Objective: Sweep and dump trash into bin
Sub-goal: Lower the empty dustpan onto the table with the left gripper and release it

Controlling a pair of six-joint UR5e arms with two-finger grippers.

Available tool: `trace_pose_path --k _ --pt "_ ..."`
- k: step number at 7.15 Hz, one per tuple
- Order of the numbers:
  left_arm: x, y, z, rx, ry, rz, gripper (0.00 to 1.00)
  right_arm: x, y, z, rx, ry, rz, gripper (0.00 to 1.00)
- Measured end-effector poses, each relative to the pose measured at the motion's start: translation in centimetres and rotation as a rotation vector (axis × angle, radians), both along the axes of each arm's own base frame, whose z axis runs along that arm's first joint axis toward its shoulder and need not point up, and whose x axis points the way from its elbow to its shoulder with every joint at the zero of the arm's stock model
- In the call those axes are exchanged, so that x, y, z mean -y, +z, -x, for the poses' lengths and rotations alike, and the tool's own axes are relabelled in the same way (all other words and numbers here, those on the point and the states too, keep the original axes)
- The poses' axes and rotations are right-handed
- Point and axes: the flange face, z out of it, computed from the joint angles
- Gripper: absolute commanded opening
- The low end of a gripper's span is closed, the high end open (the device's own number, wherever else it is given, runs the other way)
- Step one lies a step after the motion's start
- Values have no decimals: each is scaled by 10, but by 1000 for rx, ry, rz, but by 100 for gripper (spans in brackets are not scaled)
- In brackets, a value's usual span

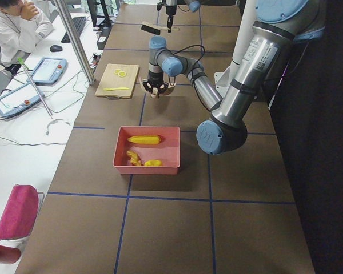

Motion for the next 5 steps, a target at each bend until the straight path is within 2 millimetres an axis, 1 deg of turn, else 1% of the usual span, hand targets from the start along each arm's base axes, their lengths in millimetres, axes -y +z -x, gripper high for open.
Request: trace_pose_path --k 1,3,4,5 --pt "-17 5 -19 12 24 6 23 0 0 -1 -2 2 -3 1" --pt "-48 7 -53 26 48 12 27 -1 1 -2 -8 7 -5 1" --pt "-61 7 -65 27 43 29 29 -1 2 -2 -9 7 -4 1" --pt "-68 8 -71 28 42 40 32 -1 3 -2 -10 7 -4 1"
